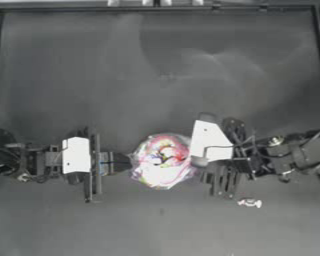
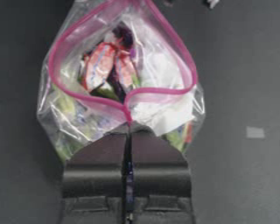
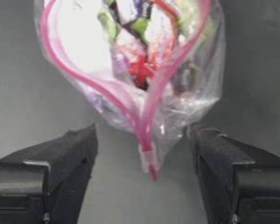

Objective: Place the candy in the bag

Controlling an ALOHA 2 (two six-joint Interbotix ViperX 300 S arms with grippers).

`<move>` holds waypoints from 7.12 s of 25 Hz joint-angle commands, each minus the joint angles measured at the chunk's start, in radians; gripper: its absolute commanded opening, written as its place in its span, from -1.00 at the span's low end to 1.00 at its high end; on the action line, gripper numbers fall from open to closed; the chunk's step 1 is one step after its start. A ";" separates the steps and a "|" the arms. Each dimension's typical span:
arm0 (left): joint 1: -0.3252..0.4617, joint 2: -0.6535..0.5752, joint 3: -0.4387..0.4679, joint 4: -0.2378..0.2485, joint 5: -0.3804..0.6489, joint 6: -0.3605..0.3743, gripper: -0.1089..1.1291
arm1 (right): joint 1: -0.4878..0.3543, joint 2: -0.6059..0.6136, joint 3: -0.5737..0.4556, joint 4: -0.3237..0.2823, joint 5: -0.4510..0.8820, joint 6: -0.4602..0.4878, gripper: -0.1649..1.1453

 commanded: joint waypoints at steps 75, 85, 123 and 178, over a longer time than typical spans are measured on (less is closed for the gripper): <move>-0.012 -0.008 -0.018 -0.003 -0.017 -0.025 -0.64 | 0.278 -0.003 0.143 0.285 0.186 0.031 0.64; -0.012 -0.006 -0.018 -0.003 -0.025 -0.023 -0.64 | 0.288 0.031 0.140 0.285 0.169 0.051 0.64; -0.023 0.005 -0.020 -0.003 -0.034 -0.026 -0.64 | 0.291 -0.080 0.112 0.245 0.256 0.130 -0.09; -0.023 0.020 -0.031 -0.002 -0.049 -0.025 -0.64 | 0.009 0.146 -0.215 -0.037 0.014 -0.043 -0.08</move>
